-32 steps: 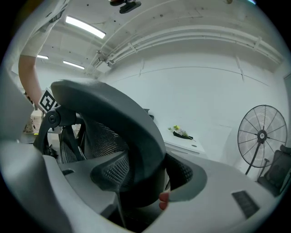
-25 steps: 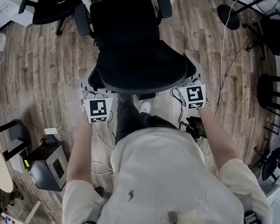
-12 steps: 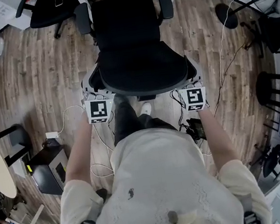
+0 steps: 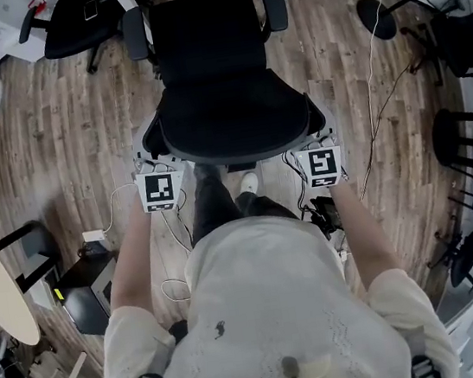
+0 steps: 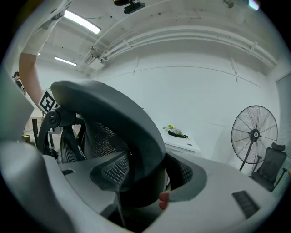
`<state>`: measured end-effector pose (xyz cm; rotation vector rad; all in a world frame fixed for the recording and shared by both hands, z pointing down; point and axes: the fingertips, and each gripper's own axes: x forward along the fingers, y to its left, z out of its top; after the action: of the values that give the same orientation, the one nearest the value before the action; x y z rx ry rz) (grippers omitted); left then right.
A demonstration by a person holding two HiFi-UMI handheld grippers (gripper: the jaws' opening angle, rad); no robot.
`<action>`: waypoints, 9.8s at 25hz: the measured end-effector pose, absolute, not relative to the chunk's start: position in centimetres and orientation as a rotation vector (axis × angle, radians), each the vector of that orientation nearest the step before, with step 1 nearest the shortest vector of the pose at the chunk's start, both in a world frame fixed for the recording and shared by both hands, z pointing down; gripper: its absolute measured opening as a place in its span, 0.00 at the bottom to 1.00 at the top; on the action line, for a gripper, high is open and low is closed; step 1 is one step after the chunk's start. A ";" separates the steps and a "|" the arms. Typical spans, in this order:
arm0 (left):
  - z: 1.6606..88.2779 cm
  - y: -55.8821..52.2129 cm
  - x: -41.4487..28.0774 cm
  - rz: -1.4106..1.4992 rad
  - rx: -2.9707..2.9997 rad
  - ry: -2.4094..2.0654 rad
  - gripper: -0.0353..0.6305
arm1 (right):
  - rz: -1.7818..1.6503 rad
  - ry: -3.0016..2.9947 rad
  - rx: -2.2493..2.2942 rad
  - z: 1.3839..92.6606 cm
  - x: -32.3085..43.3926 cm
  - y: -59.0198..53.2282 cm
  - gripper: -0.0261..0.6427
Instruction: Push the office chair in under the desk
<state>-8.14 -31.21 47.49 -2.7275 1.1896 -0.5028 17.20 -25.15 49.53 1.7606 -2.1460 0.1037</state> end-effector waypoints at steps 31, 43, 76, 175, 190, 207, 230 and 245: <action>47.1 -38.8 -5.2 -0.464 -2.731 1.165 0.39 | 0.119 -2.139 1.770 48.7 20.1 -32.7 0.43; 47.3 -39.1 -3.0 -0.472 -2.727 1.202 0.39 | 0.100 -2.156 1.743 48.8 22.4 -33.7 0.43; 48.0 -43.4 0.2 -0.460 -2.706 1.244 0.39 | 0.090 -2.180 1.712 49.5 25.8 -38.7 0.43; 48.4 -61.8 -1.5 -0.469 -2.759 1.112 0.40 | 0.054 -2.091 1.824 50.1 23.6 -54.9 0.43; 48.7 -65.5 -0.7 -0.480 -2.738 1.124 0.39 | 0.069 -2.094 1.819 50.4 24.5 -58.6 0.43; 49.1 -68.3 0.5 -0.487 -2.731 1.141 0.39 | 0.063 -2.106 1.807 50.9 25.7 -61.7 0.43; 49.3 -70.1 2.5 -0.509 -2.728 1.168 0.39 | 0.036 -2.125 1.794 50.8 27.7 -64.0 0.43; 49.4 -70.2 2.6 -0.509 -2.726 1.185 0.39 | 0.043 -2.131 1.768 51.2 28.0 -64.2 0.43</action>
<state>2.63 -70.20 49.38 -2.7256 1.1851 -0.5091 28.03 -64.16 51.17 1.7684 -2.1311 0.0430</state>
